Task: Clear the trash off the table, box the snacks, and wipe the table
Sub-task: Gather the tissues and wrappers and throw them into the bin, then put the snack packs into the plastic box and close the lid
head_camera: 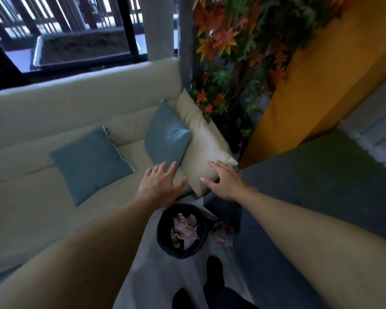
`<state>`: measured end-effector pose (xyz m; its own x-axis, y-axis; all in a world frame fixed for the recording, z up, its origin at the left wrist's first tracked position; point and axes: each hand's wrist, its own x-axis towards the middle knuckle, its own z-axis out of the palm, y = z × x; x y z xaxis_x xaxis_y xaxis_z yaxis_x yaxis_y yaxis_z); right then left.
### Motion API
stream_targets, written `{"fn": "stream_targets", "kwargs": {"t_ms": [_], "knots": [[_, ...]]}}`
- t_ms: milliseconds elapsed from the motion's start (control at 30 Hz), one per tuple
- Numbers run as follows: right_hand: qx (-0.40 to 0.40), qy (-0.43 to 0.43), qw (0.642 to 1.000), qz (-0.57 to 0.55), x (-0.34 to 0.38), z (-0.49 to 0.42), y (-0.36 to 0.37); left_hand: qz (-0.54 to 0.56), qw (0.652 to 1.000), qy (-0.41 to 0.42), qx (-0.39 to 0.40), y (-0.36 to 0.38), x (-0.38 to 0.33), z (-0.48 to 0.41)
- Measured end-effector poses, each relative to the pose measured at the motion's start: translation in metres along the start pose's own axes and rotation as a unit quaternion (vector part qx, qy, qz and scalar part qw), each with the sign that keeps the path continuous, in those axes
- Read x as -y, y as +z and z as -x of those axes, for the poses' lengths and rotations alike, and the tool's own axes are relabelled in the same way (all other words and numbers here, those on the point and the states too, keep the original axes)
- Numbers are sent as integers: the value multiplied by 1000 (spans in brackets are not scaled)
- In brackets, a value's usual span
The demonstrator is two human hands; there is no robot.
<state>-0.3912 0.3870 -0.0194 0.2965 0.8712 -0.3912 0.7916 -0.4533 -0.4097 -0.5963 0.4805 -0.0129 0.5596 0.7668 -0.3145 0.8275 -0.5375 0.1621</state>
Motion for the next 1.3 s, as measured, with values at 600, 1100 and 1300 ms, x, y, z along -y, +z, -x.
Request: {"fn": "stream_targets", "kwargs": {"t_ms": [600,1100,1300], "knots": [[-115,130,983,-65,-143,145,-104,-34,980,195,-1,-62,-206,6],[-197,253,942,-95,-350,249,-140,-102,943,312,43,-18,-448,-7],[-214,292,924,-119,-412,284,-133,-106,929,350,60,10,-516,-4]]}}
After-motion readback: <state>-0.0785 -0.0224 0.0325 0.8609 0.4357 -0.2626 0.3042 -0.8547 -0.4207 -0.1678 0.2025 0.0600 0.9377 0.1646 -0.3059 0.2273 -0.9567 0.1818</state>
